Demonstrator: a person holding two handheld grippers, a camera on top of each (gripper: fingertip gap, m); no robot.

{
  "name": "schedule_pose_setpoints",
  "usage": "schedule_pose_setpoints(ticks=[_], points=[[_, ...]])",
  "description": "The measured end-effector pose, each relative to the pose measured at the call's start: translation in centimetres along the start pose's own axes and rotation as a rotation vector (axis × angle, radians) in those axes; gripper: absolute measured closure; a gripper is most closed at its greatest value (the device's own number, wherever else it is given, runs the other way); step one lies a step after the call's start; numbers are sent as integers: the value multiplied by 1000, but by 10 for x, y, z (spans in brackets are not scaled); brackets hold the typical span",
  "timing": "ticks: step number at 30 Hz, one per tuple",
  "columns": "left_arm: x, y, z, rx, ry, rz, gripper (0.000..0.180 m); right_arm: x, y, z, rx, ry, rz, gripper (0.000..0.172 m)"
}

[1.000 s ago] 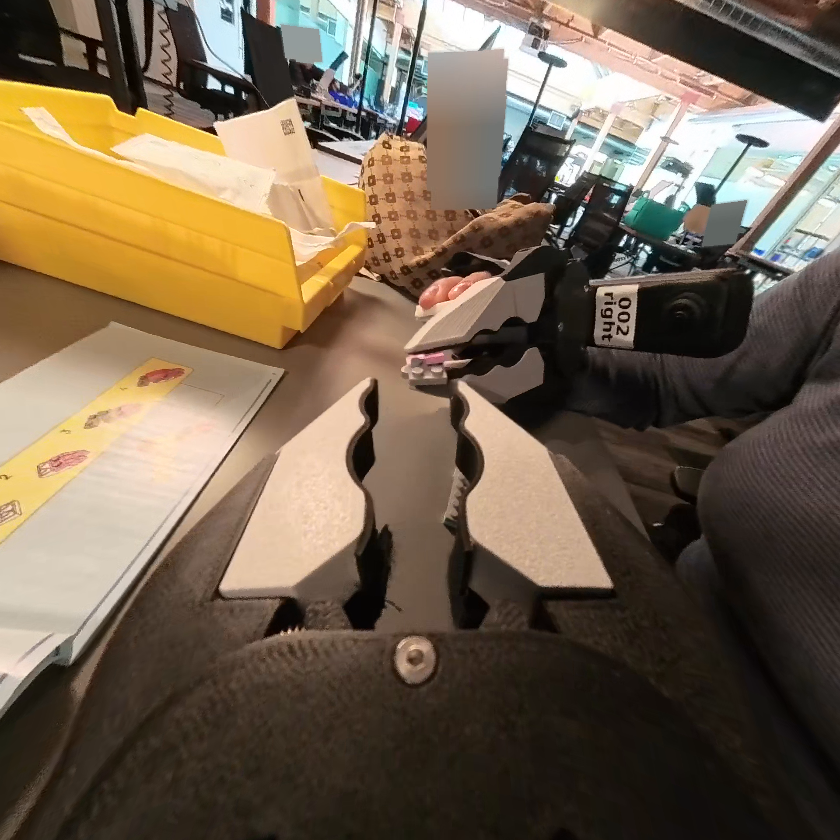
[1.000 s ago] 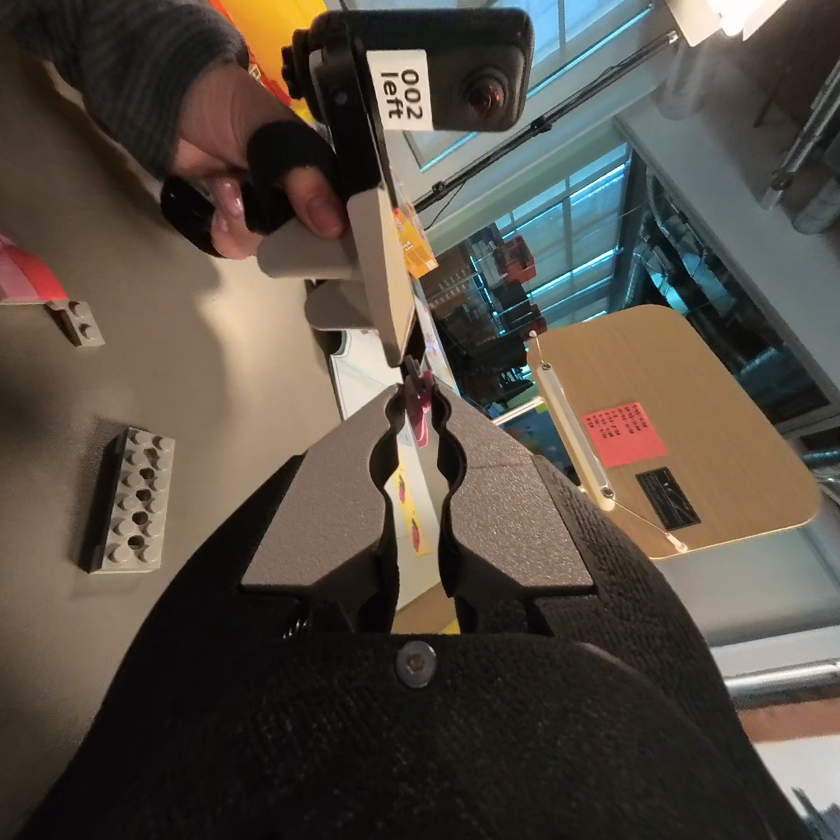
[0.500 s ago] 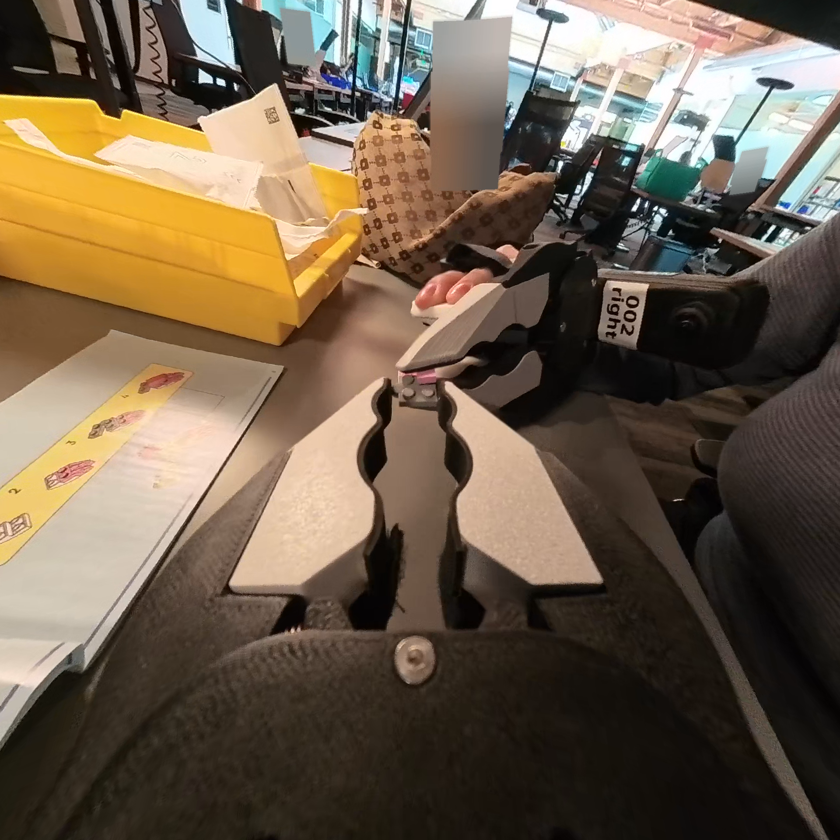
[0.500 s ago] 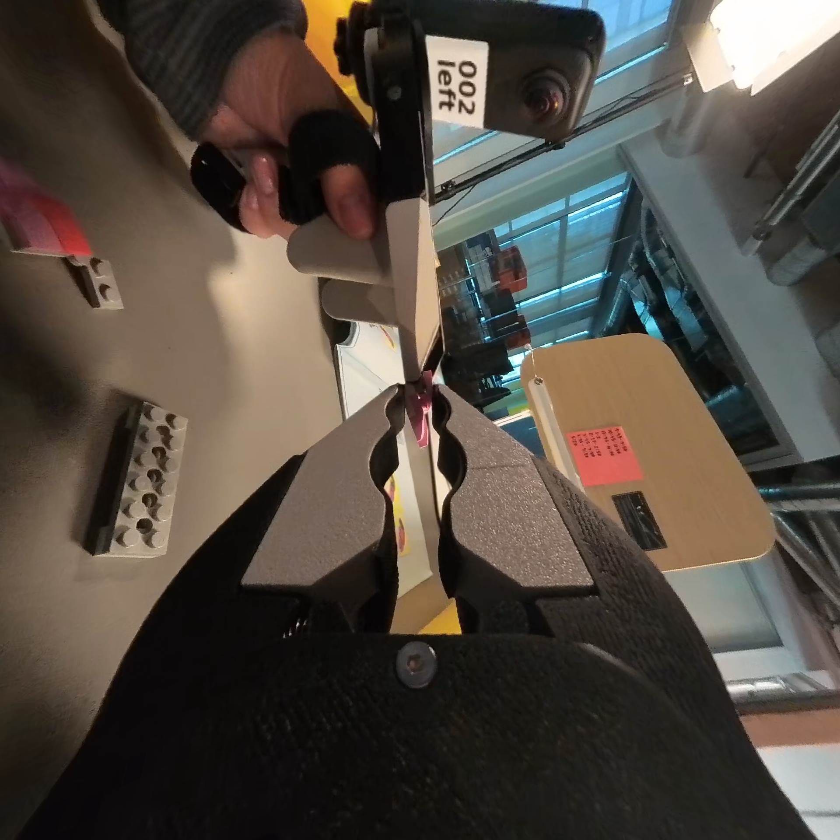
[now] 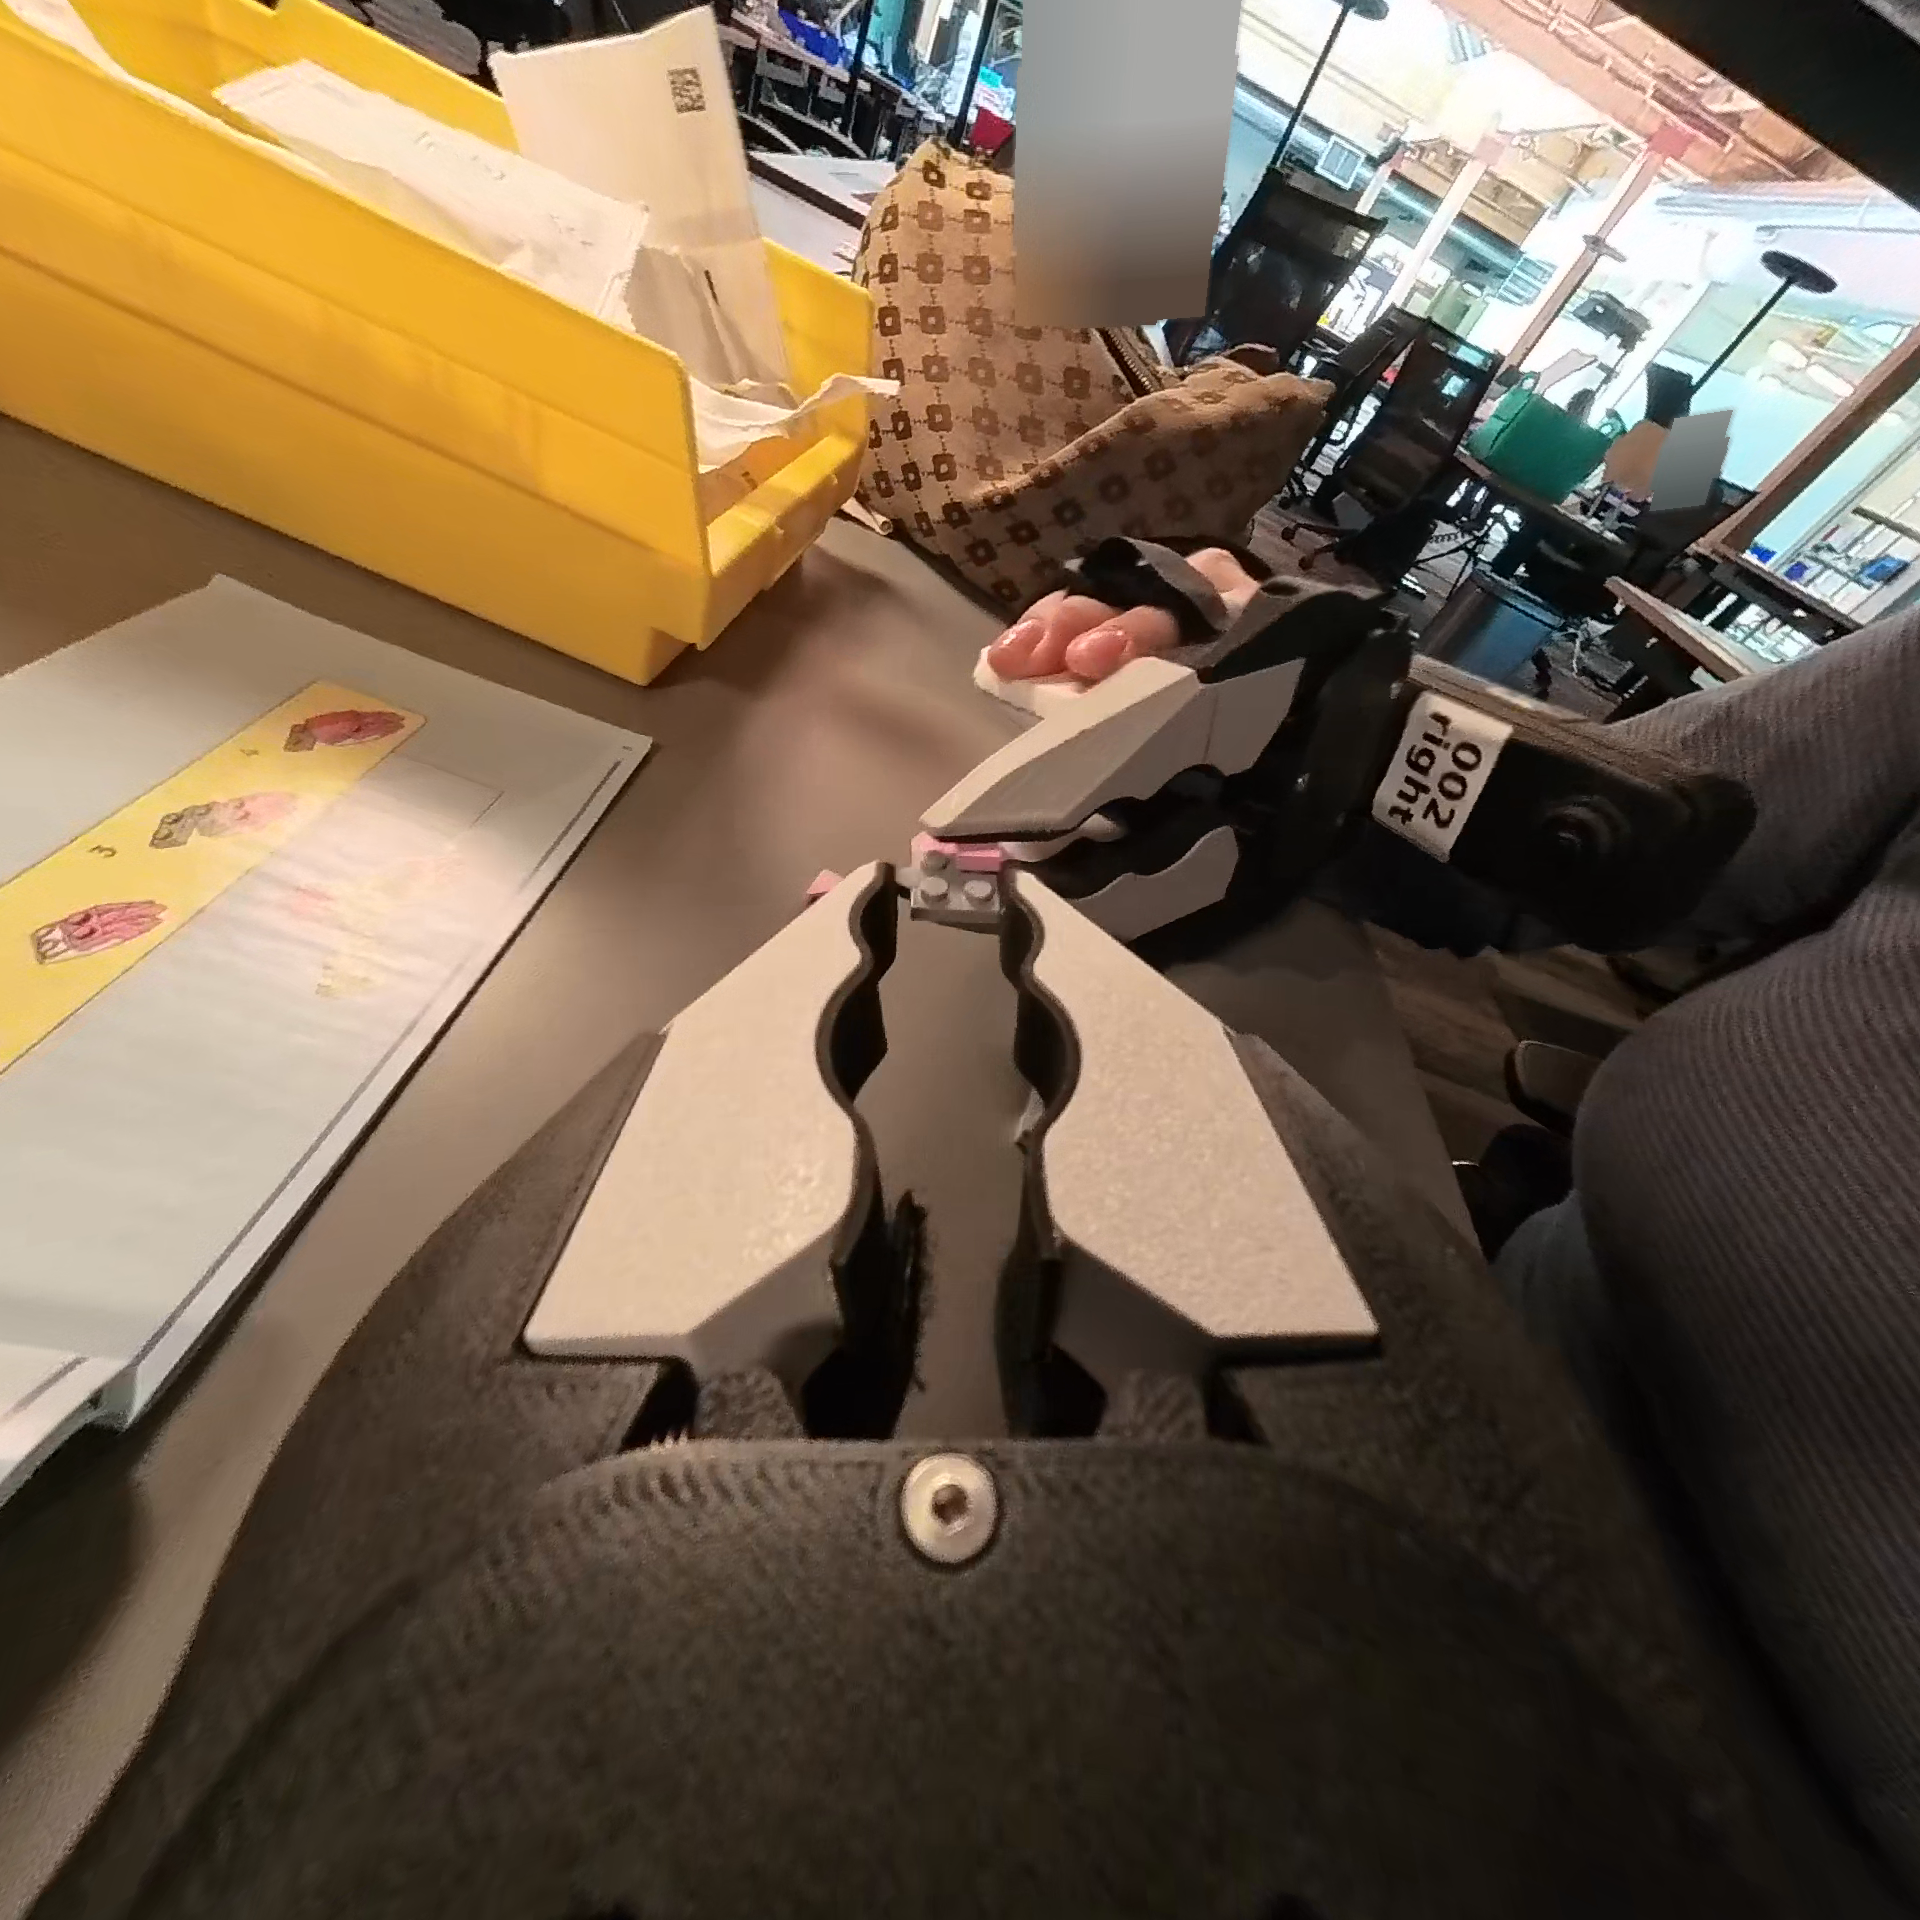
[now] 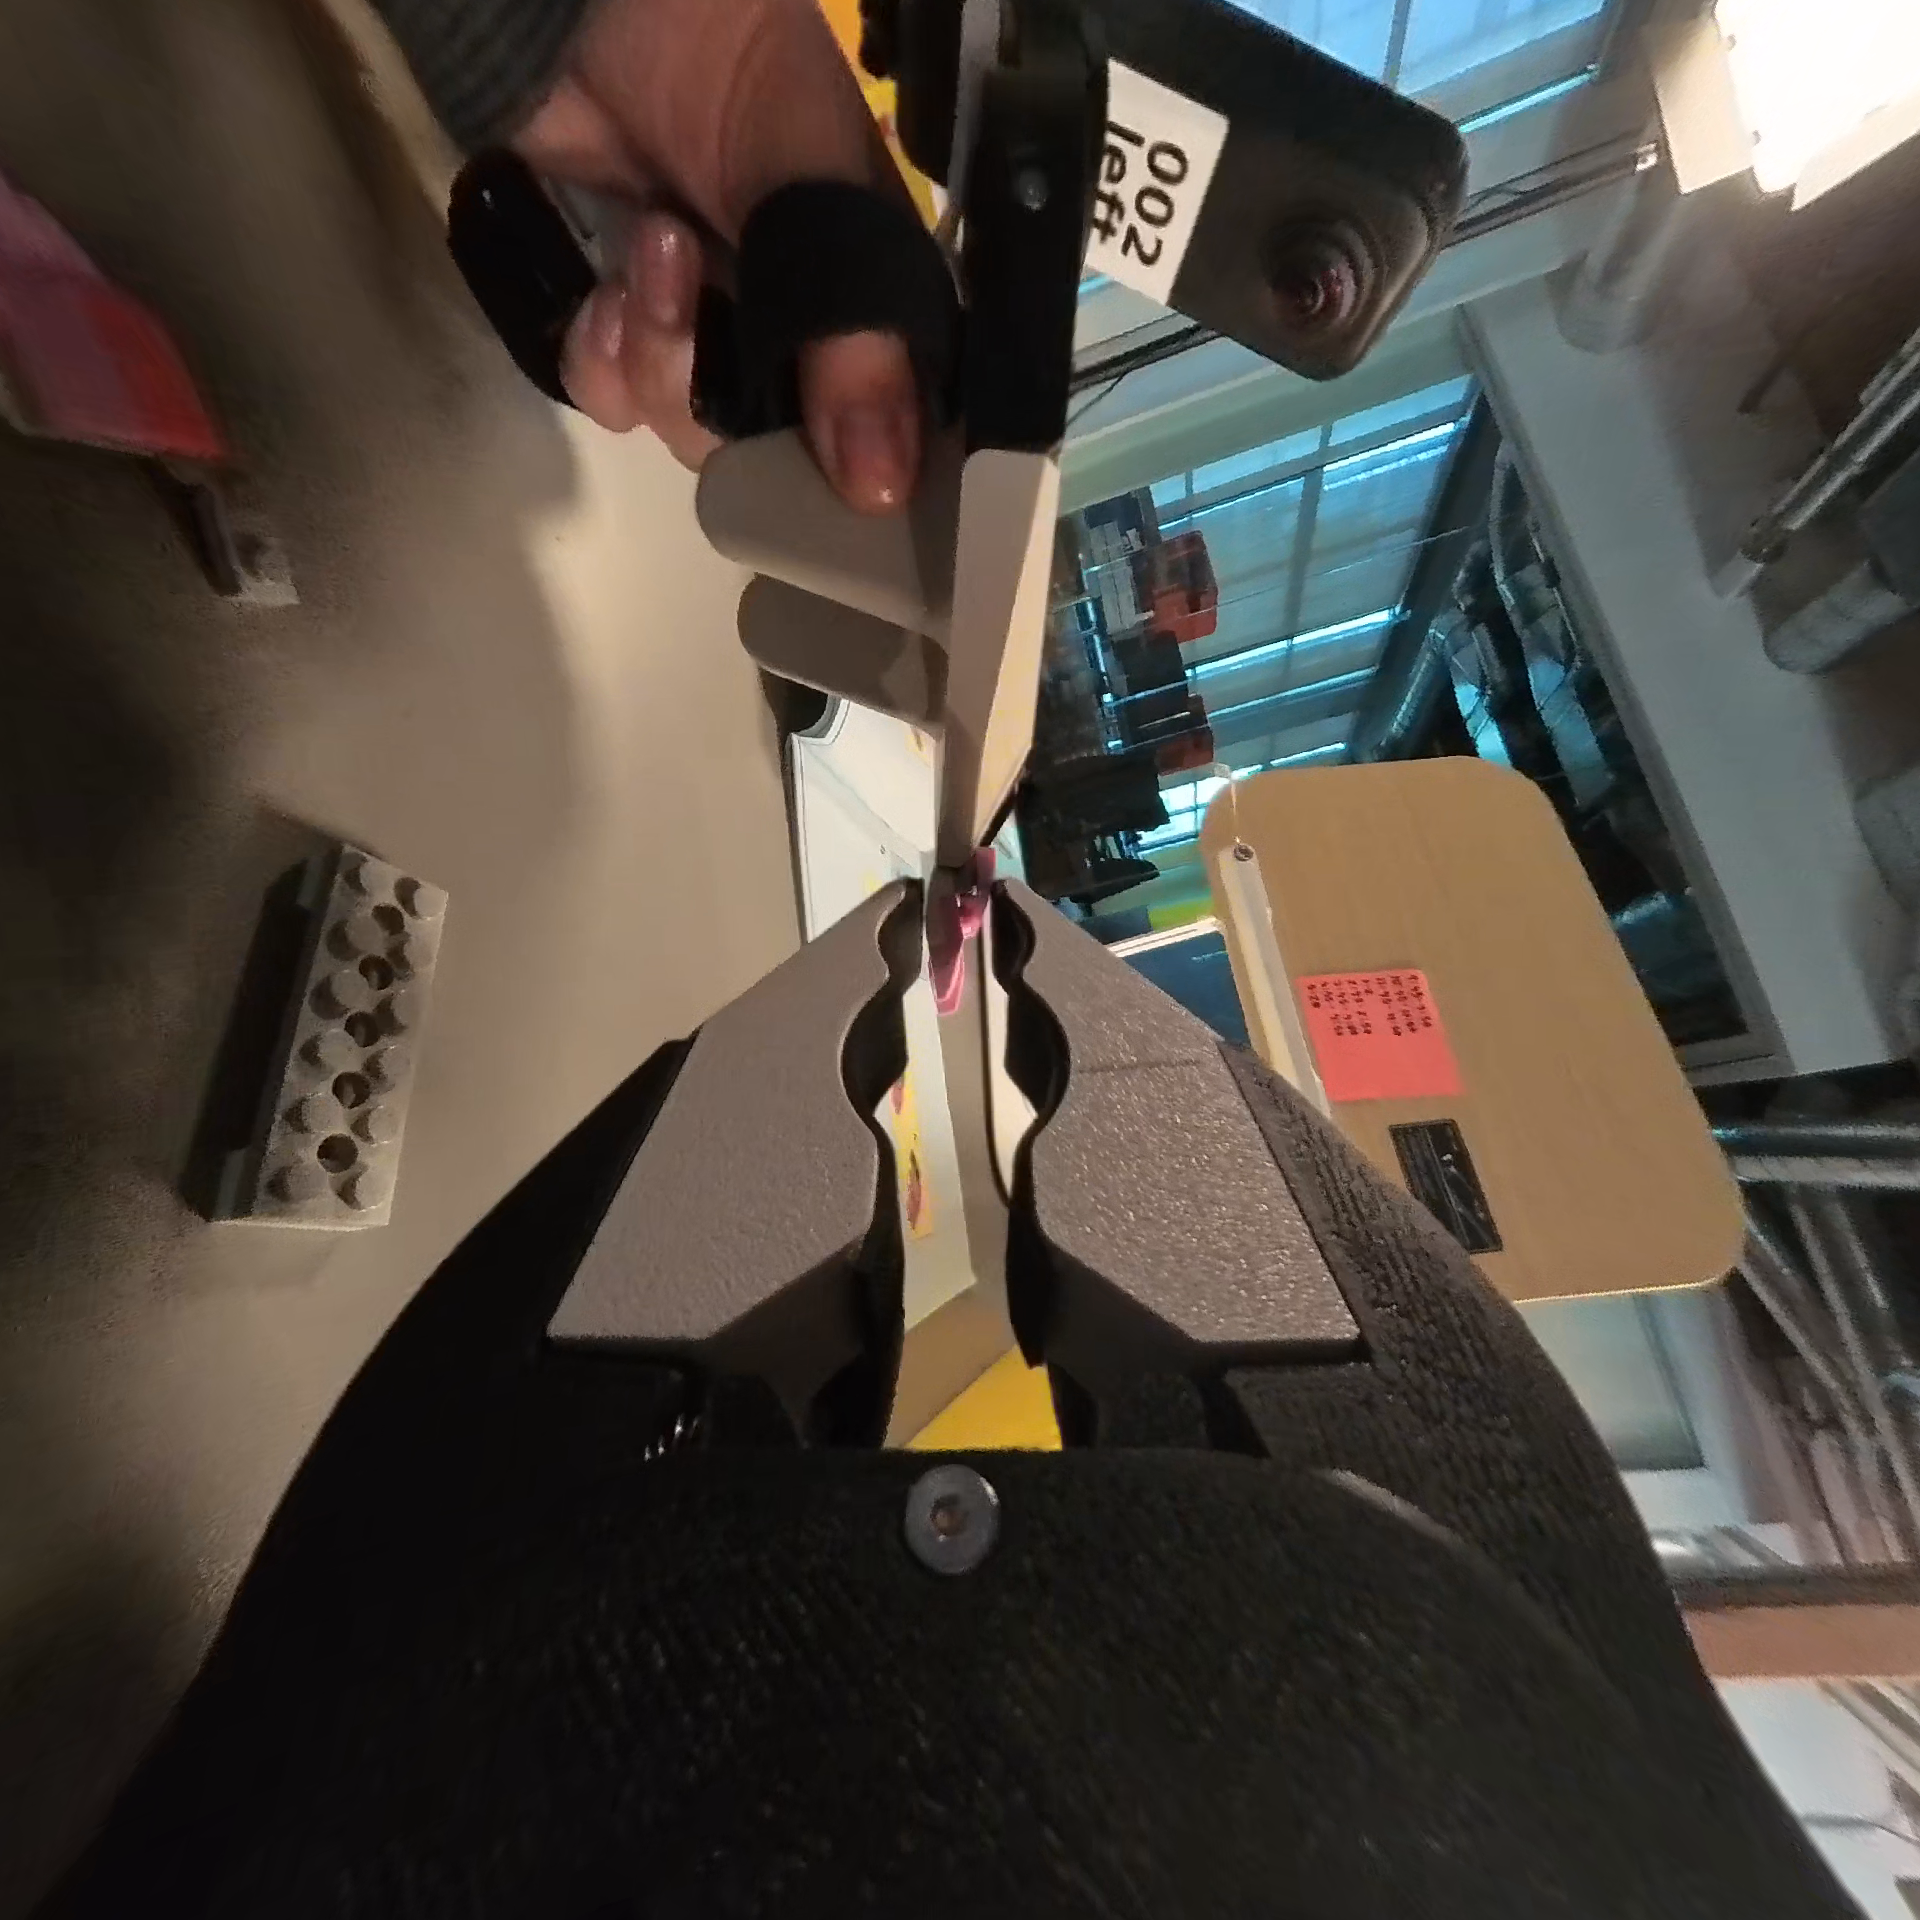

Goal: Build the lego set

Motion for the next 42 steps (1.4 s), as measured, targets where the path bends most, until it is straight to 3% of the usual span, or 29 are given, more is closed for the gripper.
schedule_pose_setpoints(ticks=[7, 25, 28, 31, 36, 38, 42], points=[[-3, -2, -4, 8, -9, -29, 163, 0, -2, 0, 6, 13, -13, 156], [-2, 7, 2, -82, -44, 16, 163, -7, -4, 1, -50, -61, -102, 164], [1, 1, -1, -40, -28, 17, 163, 0, -6, 1, -17, -49, 25, 163], [8, -4, -5, -49, -62, 203, 163, 4, -7, 0, 43, -106, 263, 163], [17, 3, -6, -140, -211, 672, 164, 5, -7, -2, 96, -174, 417, 163], [19, 5, -5, -156, -235, 745, 166, 4, -6, -3, 104, -194, 438, 163], [19, 4, -4, -148, -231, 737, 172, 3, -5, -4, 108, -221, 460, 163]])
Point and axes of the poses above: each gripper's, where its closed fingertips meet, z out along the fingers, y out of its underside, x = y × z across the jaws, the point moved 4 cm from there along -z, back along the fingers
